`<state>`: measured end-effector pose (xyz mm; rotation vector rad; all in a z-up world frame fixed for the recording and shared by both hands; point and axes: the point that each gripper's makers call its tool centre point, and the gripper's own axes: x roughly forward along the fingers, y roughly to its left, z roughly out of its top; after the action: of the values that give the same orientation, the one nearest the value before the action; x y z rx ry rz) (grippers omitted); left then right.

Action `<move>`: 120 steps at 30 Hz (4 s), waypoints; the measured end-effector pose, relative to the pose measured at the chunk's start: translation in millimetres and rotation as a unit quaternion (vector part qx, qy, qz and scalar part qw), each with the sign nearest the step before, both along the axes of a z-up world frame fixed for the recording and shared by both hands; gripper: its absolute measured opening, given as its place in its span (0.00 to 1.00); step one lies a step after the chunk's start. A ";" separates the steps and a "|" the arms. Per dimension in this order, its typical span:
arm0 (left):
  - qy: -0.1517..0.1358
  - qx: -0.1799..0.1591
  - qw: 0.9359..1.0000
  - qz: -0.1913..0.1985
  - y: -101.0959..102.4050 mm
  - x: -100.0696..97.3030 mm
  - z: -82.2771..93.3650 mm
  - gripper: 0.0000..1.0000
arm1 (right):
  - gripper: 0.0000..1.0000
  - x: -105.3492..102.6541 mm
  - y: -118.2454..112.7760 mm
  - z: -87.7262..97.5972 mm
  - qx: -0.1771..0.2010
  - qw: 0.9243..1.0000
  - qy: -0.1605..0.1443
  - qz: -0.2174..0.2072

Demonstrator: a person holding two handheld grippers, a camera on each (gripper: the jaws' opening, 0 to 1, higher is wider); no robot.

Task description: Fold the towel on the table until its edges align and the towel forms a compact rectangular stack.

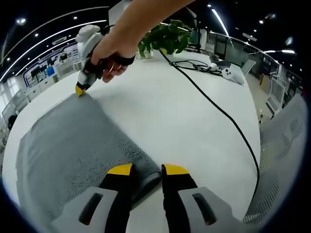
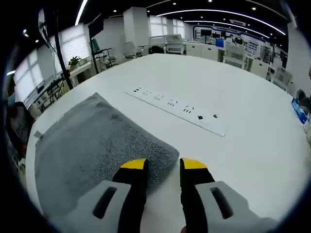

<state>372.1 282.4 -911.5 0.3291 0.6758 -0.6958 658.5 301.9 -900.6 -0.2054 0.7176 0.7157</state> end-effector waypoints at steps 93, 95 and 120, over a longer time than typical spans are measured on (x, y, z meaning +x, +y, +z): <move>-0.038 -0.160 0.986 -0.029 -113.1 -30.7 138.1 0.03 | 0.00 -44.0 -146.1 98.1 0.007 0.995 0.041 -0.087; -0.041 -0.164 0.985 -0.025 -106.9 -31.0 141.4 0.03 | 0.00 -44.0 -142.7 102.8 0.010 0.995 0.038 -0.090; -0.088 -0.173 0.981 0.009 -35.4 -37.6 174.4 0.03 | 0.00 -46.3 -82.3 146.4 0.043 0.991 0.038 -0.123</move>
<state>334.6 247.0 -737.1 0.0624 0.3795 -0.7427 612.3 219.6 -754.1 -0.0104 0.7668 0.5202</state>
